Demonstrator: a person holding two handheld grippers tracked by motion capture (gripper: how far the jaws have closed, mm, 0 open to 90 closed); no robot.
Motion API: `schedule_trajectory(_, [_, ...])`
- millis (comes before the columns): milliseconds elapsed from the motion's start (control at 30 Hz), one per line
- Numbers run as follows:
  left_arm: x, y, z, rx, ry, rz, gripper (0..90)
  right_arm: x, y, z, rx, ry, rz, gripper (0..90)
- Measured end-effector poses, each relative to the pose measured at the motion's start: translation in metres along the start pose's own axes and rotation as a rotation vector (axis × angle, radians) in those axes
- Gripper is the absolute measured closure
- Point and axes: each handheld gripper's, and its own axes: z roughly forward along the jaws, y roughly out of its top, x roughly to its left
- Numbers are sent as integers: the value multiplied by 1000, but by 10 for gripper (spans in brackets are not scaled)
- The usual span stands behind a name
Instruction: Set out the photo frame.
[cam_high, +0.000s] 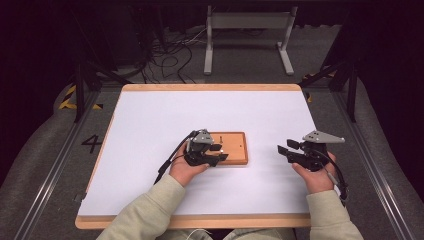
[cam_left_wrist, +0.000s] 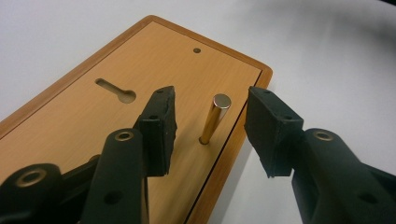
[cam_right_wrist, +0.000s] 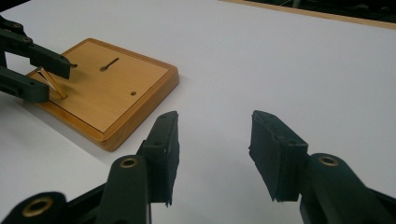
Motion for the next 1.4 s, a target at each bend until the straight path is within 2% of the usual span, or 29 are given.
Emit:
schedule_trajectory(133, [0, 0, 2, 12, 15, 9, 665, -1, -2, -1, 2, -1, 3, 530])
schedule_trajectory(167, [1, 0, 2, 17, 23, 15, 665, -1, -2, -1, 1, -3, 4, 531])
schedule_trajectory(233, [0, 0, 2, 16, 1, 28, 826, -2, -3, -3, 2, -3, 6, 532])
schedule_trajectory(267, [-2, 0, 2, 23, 16, 43, 833, -2, -3, -3, 2, -3, 7, 533])
schedule_trajectory(467, [-3, 0, 2, 22, 21, 75, 838, -1, -3, -2, 6, 4, 4, 534])
schedule_trajectory(667, [-7, -2, 2, 20, 45, 150, 839, 2, -3, -1, 9, 11, -3, 534])
schedule_trajectory(700, [-7, -2, 2, 20, 45, 150, 839, 2, -3, -1, 9, 11, -3, 534])
schedule_trajectory(833, [-13, -3, 2, 26, 95, 236, 838, 5, -3, 1, 14, 12, -16, 533])
schedule_trajectory(933, [-13, -4, 2, 21, 99, 257, 836, 7, -2, 1, 17, 13, -25, 533])
schedule_trajectory(1033, [-20, -7, 1, 20, 132, 333, 837, 9, -2, 1, 19, 16, -38, 532])
schedule_trajectory(1100, [-22, -8, 0, 16, 144, 368, 838, 11, 0, 1, 21, 18, -51, 532])
schedule_trajectory(1333, [-33, -14, -1, -2, 197, 467, 841, 17, 3, 2, 18, 34, -70, 530])
schedule_trajectory(1400, [-37, -17, -1, -9, 218, 482, 841, 17, 4, 2, 19, 36, -71, 530])
